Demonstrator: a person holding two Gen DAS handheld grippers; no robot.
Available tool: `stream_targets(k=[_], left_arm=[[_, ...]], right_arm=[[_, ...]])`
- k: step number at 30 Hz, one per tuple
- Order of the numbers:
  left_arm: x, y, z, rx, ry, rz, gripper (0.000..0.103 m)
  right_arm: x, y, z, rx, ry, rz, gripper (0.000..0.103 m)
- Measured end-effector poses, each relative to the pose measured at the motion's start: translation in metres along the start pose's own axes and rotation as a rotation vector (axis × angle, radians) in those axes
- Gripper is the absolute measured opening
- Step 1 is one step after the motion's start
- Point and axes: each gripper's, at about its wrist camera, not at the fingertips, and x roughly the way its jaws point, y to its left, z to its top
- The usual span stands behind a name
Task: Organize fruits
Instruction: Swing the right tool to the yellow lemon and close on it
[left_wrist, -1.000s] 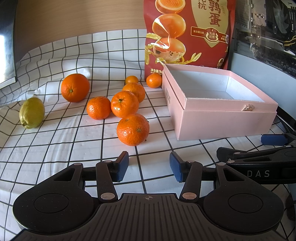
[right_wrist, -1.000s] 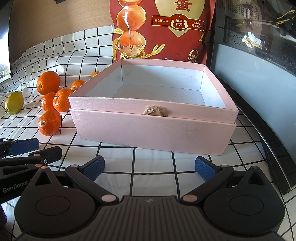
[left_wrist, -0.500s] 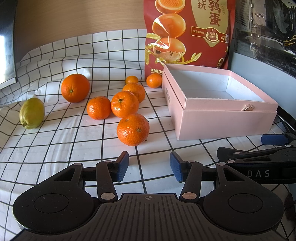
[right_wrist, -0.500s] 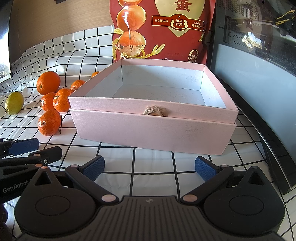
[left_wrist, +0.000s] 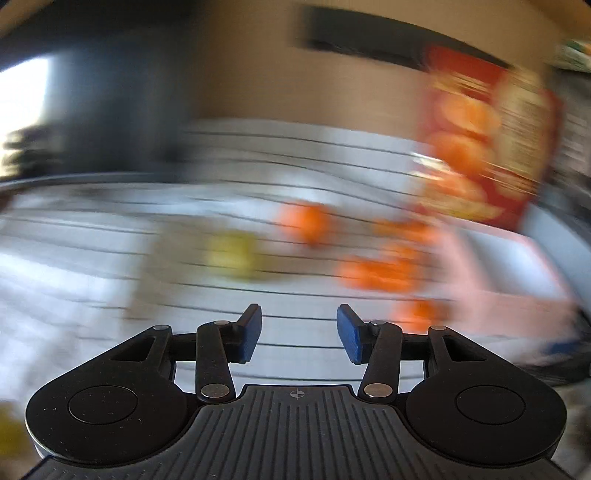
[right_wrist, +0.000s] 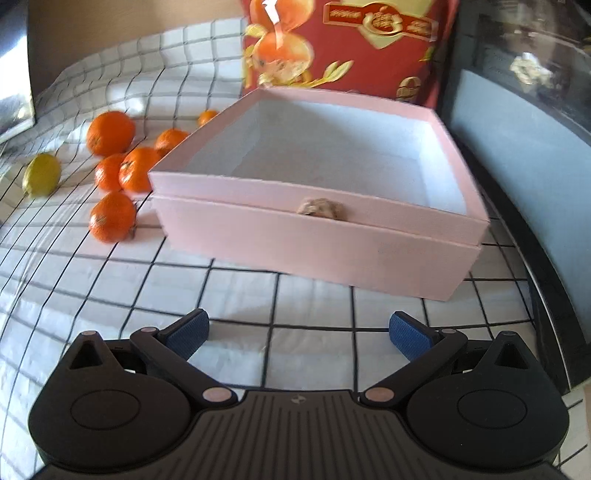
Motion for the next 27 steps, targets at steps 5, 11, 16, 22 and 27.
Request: stream_targets(k=[5, 11, 16, 22, 27], left_arm=[[-0.024, 0.143, -0.002, -0.217, 0.174, 0.267, 0.048], [-0.044, 0.218, -0.010, -0.429, 0.258, 0.294, 0.048], [-0.068, 0.239, -0.017, -0.565, 0.227, 0.291, 0.048], [-0.097, 0.254, -0.033, -0.570, 0.165, 0.326, 0.048], [-0.117, 0.270, -0.057, -0.617, 0.130, 0.346, 0.048]], right_arm=[[-0.013, 0.063, 0.014, -0.256, 0.030, 0.119, 0.095], [-0.041, 0.202, 0.017, -0.454, -0.063, 0.467, 0.095], [-0.054, 0.307, 0.013, -0.637, -0.001, 0.720, 0.094], [-0.063, 0.405, 0.000, -0.864, -0.054, 0.865, 0.093], [-0.056, 0.462, 0.002, -0.845, 0.031, 0.995, 0.093]])
